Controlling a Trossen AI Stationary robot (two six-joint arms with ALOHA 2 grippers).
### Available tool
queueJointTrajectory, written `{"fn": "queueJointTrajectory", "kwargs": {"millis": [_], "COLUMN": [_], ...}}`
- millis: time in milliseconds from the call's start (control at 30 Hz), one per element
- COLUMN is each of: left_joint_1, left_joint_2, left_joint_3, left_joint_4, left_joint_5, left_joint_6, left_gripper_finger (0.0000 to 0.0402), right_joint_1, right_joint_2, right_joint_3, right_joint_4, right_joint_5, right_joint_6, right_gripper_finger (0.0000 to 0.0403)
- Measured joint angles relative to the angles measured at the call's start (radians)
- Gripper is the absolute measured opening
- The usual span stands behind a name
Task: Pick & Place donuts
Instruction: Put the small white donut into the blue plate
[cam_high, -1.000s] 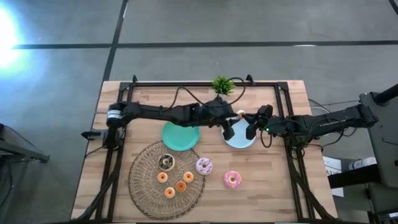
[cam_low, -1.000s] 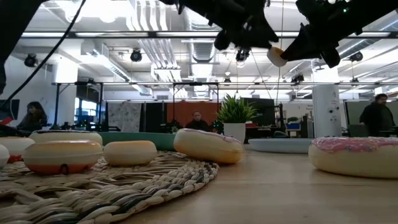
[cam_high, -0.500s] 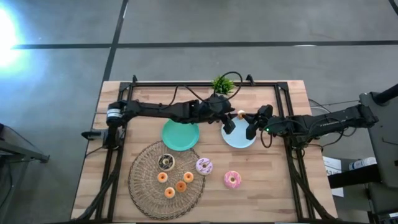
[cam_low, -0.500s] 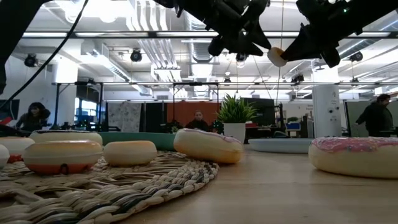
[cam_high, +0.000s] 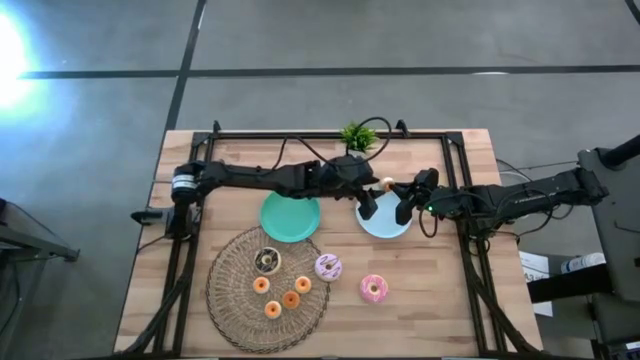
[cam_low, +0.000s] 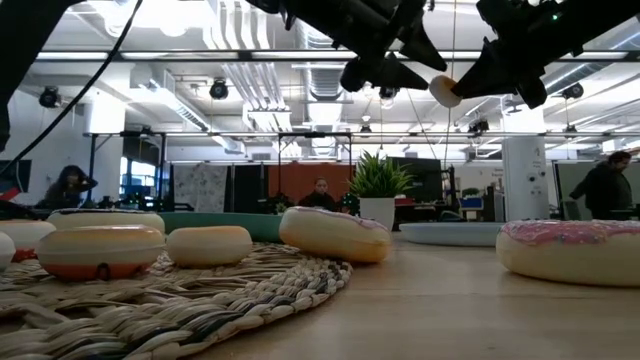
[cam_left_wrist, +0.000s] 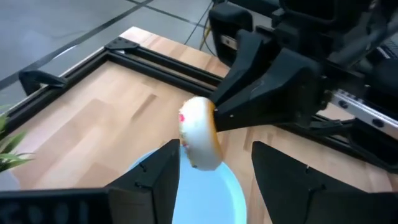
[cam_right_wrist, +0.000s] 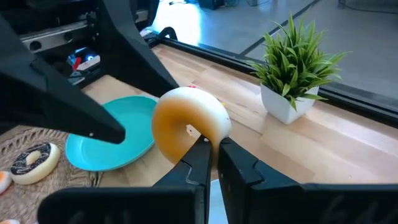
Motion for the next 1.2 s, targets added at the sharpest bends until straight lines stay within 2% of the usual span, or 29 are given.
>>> {"fn": "queueJointTrajectory", "kwargs": {"millis": [200, 433, 567, 733, 800, 933, 1067, 1200], "left_joint_1": [0.007, 0.020, 0.023, 0.023, 0.023, 0.023, 0.023, 0.023], "left_joint_2": [0.028, 0.033, 0.032, 0.036, 0.037, 0.037, 0.038, 0.038], "left_joint_3": [-0.001, -0.001, 0.001, 0.001, 0.001, 0.001, 0.000, 0.000], "left_joint_4": [0.049, 0.037, 0.043, 0.047, 0.045, 0.045, 0.028, -0.071], "left_joint_5": [0.009, -0.001, 0.007, 0.026, 0.034, 0.029, -0.015, -0.094], "left_joint_6": [-0.022, -0.049, -0.044, -0.041, -0.039, -0.010, 0.029, 0.089], "left_gripper_finger": [0.0166, 0.0132, 0.0099, 0.0036, 0.0013, 0.0005, 0.0002, 0.0002], "right_joint_1": [0.000, 0.000, 0.000, 0.000, 0.000, 0.000, 0.000, 0.000], "right_joint_2": [0.000, 0.000, 0.000, 0.000, 0.000, 0.000, -0.011, -0.065], "right_joint_3": [0.000, -0.001, -0.001, -0.002, -0.002, -0.002, -0.002, -0.002], "right_joint_4": [0.002, 0.002, 0.002, 0.000, -0.002, -0.001, -0.014, -0.083], "right_joint_5": [-0.003, -0.004, -0.004, -0.017, -0.037, -0.055, -0.060, -0.058], "right_joint_6": [0.000, 0.004, 0.004, 0.036, 0.055, 0.088, 0.098, 0.146], "right_gripper_finger": [0.0013, 0.0013, 0.0013, 0.0017, 0.0032, 0.0084, 0.0147, 0.0199]}}
